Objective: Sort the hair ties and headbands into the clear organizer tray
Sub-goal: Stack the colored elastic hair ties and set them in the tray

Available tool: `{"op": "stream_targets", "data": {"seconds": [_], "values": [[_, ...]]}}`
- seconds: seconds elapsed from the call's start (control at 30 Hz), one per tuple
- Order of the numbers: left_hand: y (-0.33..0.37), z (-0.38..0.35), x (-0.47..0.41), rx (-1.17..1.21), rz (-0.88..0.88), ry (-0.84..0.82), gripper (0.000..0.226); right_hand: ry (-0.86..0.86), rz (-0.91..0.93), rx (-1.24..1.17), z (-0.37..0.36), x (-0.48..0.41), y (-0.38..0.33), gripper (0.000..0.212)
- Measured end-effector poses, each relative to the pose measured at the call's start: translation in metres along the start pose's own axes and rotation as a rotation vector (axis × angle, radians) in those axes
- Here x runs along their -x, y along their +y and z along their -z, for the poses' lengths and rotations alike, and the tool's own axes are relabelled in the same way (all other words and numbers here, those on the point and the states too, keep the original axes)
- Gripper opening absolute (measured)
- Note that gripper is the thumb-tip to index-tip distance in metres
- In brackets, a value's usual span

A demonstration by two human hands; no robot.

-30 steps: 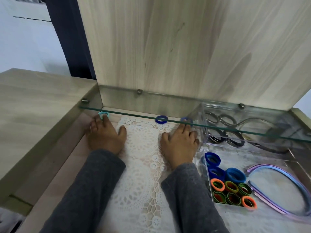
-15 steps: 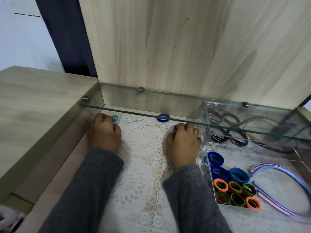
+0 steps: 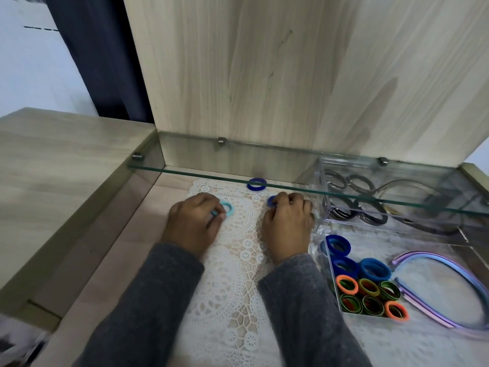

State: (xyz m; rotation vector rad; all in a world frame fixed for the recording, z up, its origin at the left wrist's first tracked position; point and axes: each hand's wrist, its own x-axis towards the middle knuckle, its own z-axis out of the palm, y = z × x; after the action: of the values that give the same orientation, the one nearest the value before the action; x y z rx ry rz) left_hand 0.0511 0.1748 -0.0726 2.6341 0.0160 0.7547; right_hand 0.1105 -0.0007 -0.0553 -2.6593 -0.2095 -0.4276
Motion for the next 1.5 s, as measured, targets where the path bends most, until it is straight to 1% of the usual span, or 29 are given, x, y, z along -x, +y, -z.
{"op": "stream_targets", "data": {"seconds": [0.1, 0.2, 0.3, 0.37, 0.43, 0.53, 0.63, 0.83, 0.93, 1.03, 1.17, 1.3, 1.37, 1.5], "values": [[0.011, -0.003, 0.003, 0.073, -0.087, -0.089, 0.014, -0.006, 0.004, -0.012, 0.001, -0.001, 0.001, 0.029], [0.013, -0.003, 0.003, 0.086, -0.083, -0.098, 0.02, -0.012, 0.038, 0.005, -0.001, -0.001, 0.001, 0.026], [0.01, 0.001, 0.002, 0.066, -0.021, -0.028, 0.025, -0.009, 0.113, -0.098, -0.001, 0.001, 0.0, 0.02], [0.006, 0.003, 0.002, -0.028, 0.05, -0.009, 0.033, -0.034, 0.202, -0.17, 0.0, 0.005, -0.003, 0.017], [0.003, 0.004, 0.003, -0.134, 0.171, -0.06, 0.042, -0.06, 0.311, -0.201, 0.003, 0.011, -0.006, 0.015], [0.001, 0.002, 0.005, -0.189, 0.312, -0.173, 0.047, -0.093, 0.421, -0.208, 0.004, 0.017, -0.01, 0.013], [0.004, 0.002, 0.004, -0.208, 0.339, -0.222, 0.052, -0.107, 0.44, -0.204, 0.004, 0.017, -0.009, 0.012], [0.006, 0.005, 0.002, -0.215, 0.373, -0.27, 0.053, -0.1, 0.453, -0.174, 0.003, 0.018, -0.007, 0.011], [0.007, 0.006, 0.001, -0.214, 0.378, -0.287, 0.053, -0.128, 0.433, -0.173, 0.004, 0.018, -0.008, 0.015], [0.007, 0.005, 0.001, -0.229, 0.381, -0.29, 0.053, -0.121, 0.332, -0.203, 0.008, 0.012, -0.01, 0.025], [0.008, 0.005, 0.001, -0.244, 0.381, -0.287, 0.053, -0.1, 0.141, -0.055, 0.004, -0.005, -0.008, 0.044], [0.009, 0.006, 0.0, -0.235, 0.387, -0.298, 0.053, -0.136, 0.057, 0.039, -0.004, -0.02, -0.011, 0.057], [0.009, 0.006, -0.001, -0.234, 0.39, -0.309, 0.053, -0.135, 0.045, 0.056, -0.007, -0.025, -0.012, 0.055], [0.008, 0.005, -0.002, -0.228, 0.398, -0.325, 0.053, -0.096, 0.029, 0.029, -0.012, -0.029, -0.013, 0.043]]}}
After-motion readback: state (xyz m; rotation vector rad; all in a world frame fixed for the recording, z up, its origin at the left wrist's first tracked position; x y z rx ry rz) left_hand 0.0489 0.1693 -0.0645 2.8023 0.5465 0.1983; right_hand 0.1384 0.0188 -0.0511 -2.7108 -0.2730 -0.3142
